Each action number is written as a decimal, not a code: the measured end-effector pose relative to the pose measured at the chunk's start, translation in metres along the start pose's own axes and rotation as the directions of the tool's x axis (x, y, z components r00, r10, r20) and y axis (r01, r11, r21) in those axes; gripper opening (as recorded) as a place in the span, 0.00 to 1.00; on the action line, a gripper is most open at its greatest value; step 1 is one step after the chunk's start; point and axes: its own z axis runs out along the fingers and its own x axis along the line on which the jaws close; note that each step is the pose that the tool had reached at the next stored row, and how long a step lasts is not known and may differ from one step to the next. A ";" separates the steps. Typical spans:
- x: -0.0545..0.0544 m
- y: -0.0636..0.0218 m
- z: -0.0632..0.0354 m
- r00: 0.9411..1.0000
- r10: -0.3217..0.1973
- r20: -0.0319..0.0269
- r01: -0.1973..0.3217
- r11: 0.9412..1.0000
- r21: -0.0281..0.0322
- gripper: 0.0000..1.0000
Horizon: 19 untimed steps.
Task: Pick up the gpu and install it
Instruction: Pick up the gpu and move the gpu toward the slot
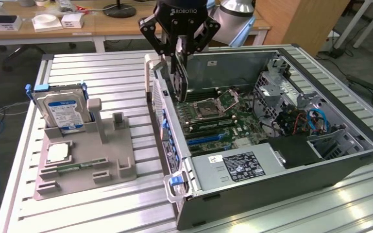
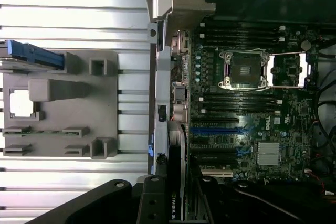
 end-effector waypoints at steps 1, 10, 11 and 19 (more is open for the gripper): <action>-0.001 0.0000 0.0001 1.000 0.000 0.000 0.000 1.000 0.000 0.26; -0.011 0.0000 0.0006 1.000 0.000 -0.001 0.000 1.000 0.000 0.26; -0.012 0.0000 0.0008 1.000 0.000 -0.001 0.000 1.000 0.000 0.26; -0.017 0.0000 0.0023 1.000 0.000 -0.001 0.000 1.000 0.000 0.26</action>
